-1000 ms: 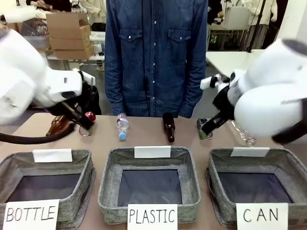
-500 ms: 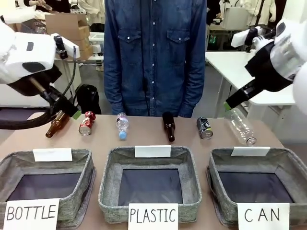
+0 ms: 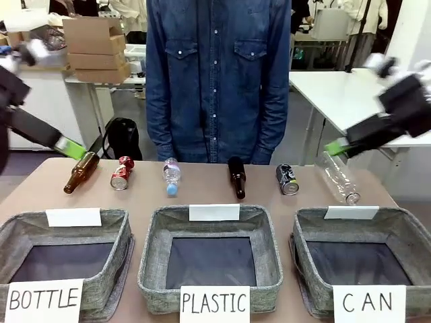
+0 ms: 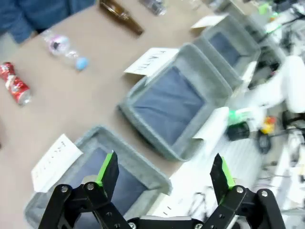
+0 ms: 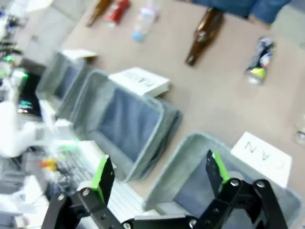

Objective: Sort the can waste into the basket.
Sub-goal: Pick up the can waste from the table and place it in the right Fabric basket.

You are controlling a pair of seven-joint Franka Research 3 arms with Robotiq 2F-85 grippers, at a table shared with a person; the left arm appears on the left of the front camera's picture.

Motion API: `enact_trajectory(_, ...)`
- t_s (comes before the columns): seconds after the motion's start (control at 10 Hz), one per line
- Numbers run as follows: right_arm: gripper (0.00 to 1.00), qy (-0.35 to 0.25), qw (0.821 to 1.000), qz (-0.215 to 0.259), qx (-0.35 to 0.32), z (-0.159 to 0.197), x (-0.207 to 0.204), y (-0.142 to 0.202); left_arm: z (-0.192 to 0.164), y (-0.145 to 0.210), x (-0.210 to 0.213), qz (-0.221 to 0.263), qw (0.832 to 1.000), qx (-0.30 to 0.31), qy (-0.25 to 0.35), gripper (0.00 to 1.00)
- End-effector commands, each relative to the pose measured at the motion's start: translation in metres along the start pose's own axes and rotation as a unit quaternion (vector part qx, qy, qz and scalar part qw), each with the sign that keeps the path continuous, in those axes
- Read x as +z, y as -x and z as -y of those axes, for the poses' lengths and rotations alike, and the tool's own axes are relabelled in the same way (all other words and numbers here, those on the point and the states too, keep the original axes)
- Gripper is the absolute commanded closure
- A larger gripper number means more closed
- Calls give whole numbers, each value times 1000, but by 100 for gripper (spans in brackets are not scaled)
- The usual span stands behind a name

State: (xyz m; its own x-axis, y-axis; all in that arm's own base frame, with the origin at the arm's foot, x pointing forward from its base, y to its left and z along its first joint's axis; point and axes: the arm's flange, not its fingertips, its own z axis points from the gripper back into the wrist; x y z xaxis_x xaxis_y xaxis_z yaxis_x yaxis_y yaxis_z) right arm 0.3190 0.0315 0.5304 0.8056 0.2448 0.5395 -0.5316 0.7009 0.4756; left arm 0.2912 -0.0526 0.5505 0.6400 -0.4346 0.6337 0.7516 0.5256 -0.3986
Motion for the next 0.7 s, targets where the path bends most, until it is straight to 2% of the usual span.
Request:
enact_trajectory(0.0, 0, -247, 915, 62, -313, 35, 45, 6, -35, 52, 5, 123, 955, 176, 205, 0)
enact_trajectory(0.1, 0, -262, 905, 99, -321, 40, 56, 14, -45, 65, 12, 166, 942, 213, 198, 0)
enact_trajectory(0.2, 0, -279, 896, 123, -322, 46, 63, 24, -61, 79, 17, 177, 931, 266, 174, 0)
enact_trajectory(0.3, 0, -288, 887, 181, -313, 51, 73, 35, -77, 93, 18, 189, 918, 301, 173, 0)
enact_trajectory(0.4, 0, -274, 887, 208, -307, 52, 79, 42, -87, 101, 15, 219, 902, 318, 195, 0)
enact_trajectory(0.5, 0, -263, 891, 207, -307, 54, 82, 46, -89, 98, 11, 234, 899, 307, 206, 0)
enact_trajectory(0.6, 0, -105, 912, 204, -339, 47, 82, 46, -88, 87, 3, 170, 923, 313, 147, 0)
